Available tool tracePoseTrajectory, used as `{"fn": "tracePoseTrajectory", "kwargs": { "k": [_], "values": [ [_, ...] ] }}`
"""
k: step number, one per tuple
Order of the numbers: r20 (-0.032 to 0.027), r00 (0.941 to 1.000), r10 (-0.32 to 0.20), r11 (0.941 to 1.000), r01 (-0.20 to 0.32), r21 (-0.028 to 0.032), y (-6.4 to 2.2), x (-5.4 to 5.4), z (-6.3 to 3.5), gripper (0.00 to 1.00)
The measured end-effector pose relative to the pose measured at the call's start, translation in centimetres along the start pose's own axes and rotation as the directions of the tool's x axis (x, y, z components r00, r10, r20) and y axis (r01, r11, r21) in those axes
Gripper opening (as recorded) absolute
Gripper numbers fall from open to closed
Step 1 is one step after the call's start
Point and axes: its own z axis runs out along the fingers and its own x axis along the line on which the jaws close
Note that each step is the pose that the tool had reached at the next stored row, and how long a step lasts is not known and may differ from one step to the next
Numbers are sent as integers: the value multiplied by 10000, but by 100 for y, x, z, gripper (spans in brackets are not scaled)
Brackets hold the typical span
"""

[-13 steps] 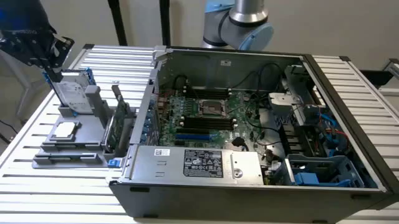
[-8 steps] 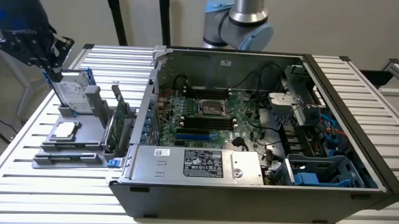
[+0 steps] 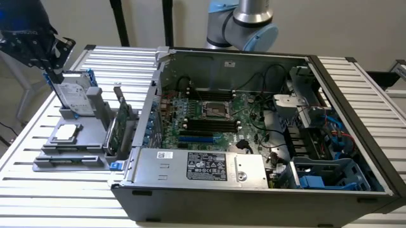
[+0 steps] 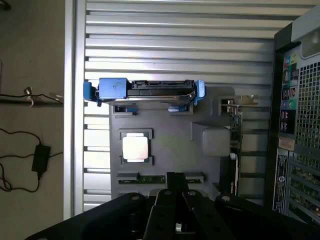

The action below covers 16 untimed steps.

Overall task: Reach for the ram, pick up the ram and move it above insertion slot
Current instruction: 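Reach for the ram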

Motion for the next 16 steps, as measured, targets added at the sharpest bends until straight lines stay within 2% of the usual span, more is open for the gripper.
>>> {"fn": "tracePoseTrajectory", "kwargs": {
  "k": [2,4,10,16],
  "values": [
    [-2,10000,2,10000,-2,1,-19,1,-2,11],
    [-2,10000,1,10000,-1,0,-81,2,-3,11],
    [-13,10000,1,10000,-1,-1,-338,5,-40,11],
    [-14,10000,-1,10000,1,-1,-549,5,-86,11]
  ]
}}
